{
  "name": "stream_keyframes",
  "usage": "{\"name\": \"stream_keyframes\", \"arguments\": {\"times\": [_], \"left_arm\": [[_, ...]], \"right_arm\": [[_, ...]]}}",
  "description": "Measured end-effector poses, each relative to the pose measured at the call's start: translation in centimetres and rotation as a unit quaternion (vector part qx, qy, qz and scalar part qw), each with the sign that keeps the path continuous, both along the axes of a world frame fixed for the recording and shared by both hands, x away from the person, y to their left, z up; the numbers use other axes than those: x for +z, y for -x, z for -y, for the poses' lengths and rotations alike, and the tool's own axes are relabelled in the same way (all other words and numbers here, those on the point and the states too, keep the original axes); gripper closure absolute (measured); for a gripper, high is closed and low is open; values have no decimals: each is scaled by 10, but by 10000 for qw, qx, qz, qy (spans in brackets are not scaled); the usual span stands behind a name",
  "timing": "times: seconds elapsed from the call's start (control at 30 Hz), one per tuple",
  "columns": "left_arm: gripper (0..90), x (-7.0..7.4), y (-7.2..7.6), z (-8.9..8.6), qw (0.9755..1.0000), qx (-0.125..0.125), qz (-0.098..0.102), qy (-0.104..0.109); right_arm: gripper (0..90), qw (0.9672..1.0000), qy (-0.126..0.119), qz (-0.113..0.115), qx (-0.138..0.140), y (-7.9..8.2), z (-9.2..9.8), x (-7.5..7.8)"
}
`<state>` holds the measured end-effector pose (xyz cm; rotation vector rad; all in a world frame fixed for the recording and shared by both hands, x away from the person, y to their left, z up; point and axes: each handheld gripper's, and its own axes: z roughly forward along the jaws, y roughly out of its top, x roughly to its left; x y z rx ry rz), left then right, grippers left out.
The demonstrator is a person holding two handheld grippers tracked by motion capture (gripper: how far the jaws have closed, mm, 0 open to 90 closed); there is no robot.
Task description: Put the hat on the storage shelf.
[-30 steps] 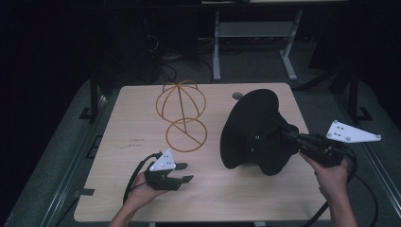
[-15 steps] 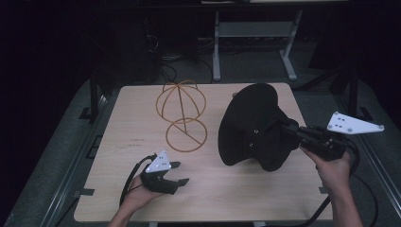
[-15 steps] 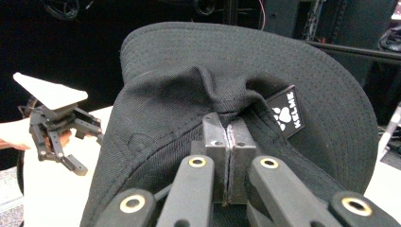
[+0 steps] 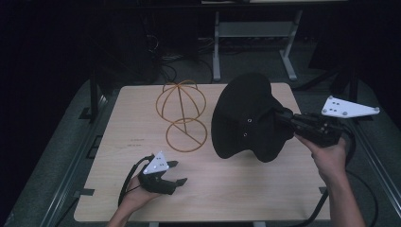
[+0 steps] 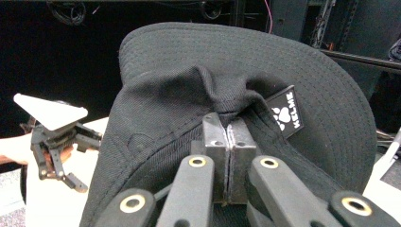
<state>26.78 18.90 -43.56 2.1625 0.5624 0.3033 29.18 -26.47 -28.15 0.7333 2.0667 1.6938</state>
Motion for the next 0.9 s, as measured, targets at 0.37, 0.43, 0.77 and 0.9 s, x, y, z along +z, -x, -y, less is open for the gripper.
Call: {"name": "stream_keyframes", "arguments": {"times": [0.37, 0.43, 0.77, 0.9], "left_arm": [[271, -3, 2, -1, 9998, 29, 56, -176], [271, -3, 2, -2, 9998, 32, 60, -171], [271, -5, -1, -4, 9998, 103, 26, -141], [270, -4, -2, -5, 9998, 84, 38, -180]], "right_arm": [[895, 10000, 6, -26, 73, -16, -18, 14], [895, 10000, 1, -29, 85, -18, -20, 15], [894, 9997, -17, -35, 240, -35, -45, 28], [894, 9996, -17, -1, 298, -40, -52, 33]]}}
